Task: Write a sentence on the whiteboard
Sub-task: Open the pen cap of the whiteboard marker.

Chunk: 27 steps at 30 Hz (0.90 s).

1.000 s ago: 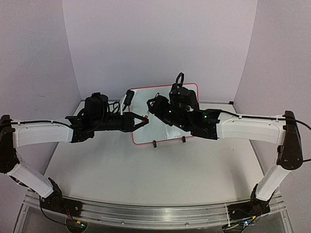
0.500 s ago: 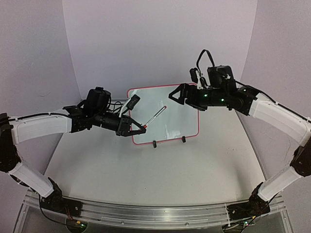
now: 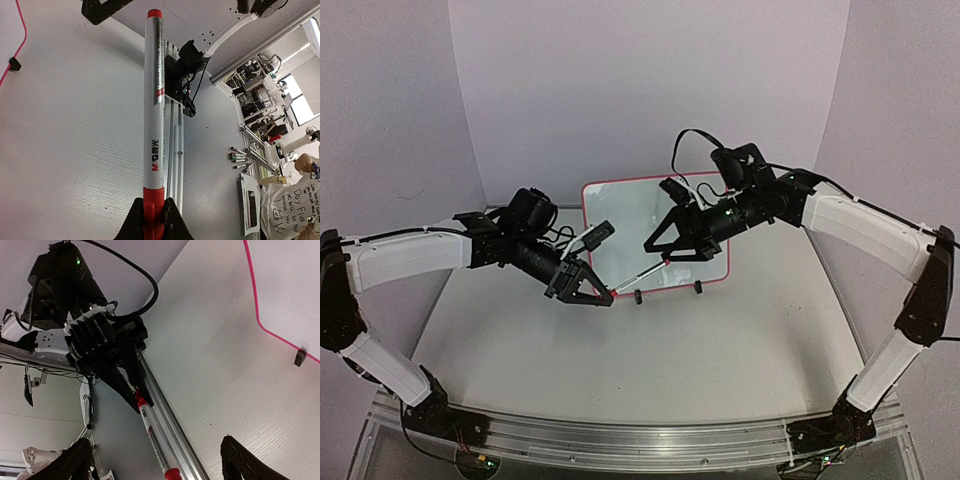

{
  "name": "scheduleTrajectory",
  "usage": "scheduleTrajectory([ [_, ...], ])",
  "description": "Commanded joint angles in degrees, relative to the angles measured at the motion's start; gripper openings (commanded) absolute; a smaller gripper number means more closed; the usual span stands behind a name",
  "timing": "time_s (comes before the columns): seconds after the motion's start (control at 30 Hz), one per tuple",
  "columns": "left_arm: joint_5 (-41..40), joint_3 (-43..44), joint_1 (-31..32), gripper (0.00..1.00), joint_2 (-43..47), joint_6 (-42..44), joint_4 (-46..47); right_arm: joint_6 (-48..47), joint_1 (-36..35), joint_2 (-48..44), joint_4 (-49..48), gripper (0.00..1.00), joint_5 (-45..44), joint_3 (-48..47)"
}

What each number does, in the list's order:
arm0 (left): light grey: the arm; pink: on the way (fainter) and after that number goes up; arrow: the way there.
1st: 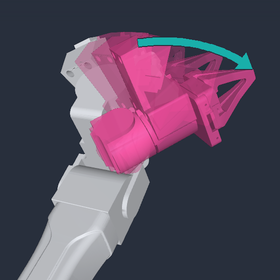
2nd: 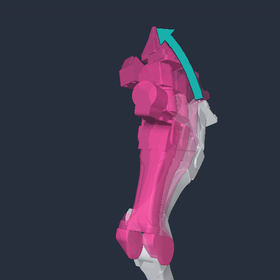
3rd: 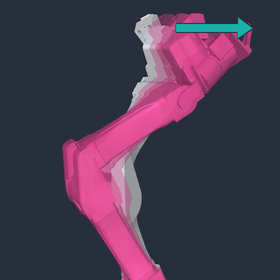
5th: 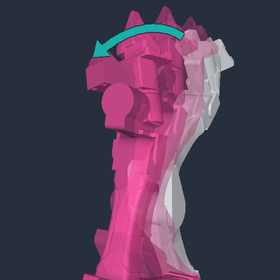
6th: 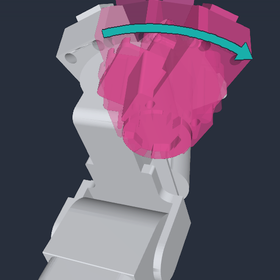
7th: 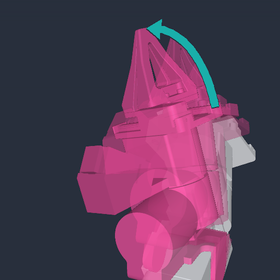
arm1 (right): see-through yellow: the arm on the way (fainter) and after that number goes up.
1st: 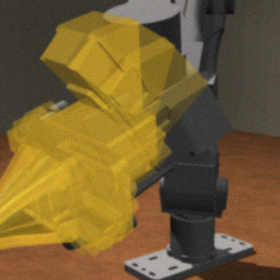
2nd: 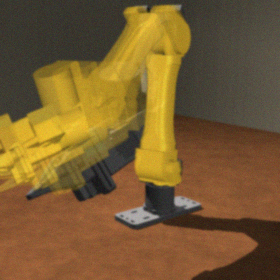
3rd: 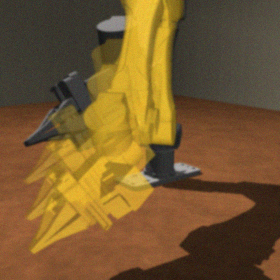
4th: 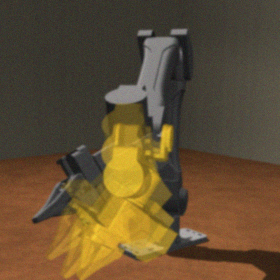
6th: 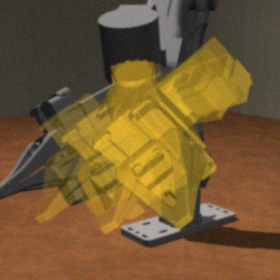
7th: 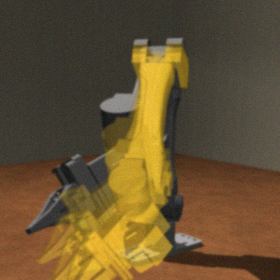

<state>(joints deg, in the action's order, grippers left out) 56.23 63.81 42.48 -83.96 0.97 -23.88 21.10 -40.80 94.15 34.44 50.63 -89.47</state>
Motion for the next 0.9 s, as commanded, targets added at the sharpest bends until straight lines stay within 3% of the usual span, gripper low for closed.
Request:
scheduleTrajectory([
  [0.0,4.77,3.80,0.35,0.00,0.73,3.47,-2.89,-1.28,-0.11,1.08,1.19,0.83,7.95,-1.98],
  [0.3,6.46,5.66,0.34,0.00,-0.85,2.91,-1.80,-1.18,-2.53,2.31,0.76,0.60,9.88,-1.12],
  [0.87,9.47,6.85,0.58,0.00,-2.61,4.70,-4.25,-0.77,-5.20,4.92,-1.73,0.38,10.73,-2.68],
])
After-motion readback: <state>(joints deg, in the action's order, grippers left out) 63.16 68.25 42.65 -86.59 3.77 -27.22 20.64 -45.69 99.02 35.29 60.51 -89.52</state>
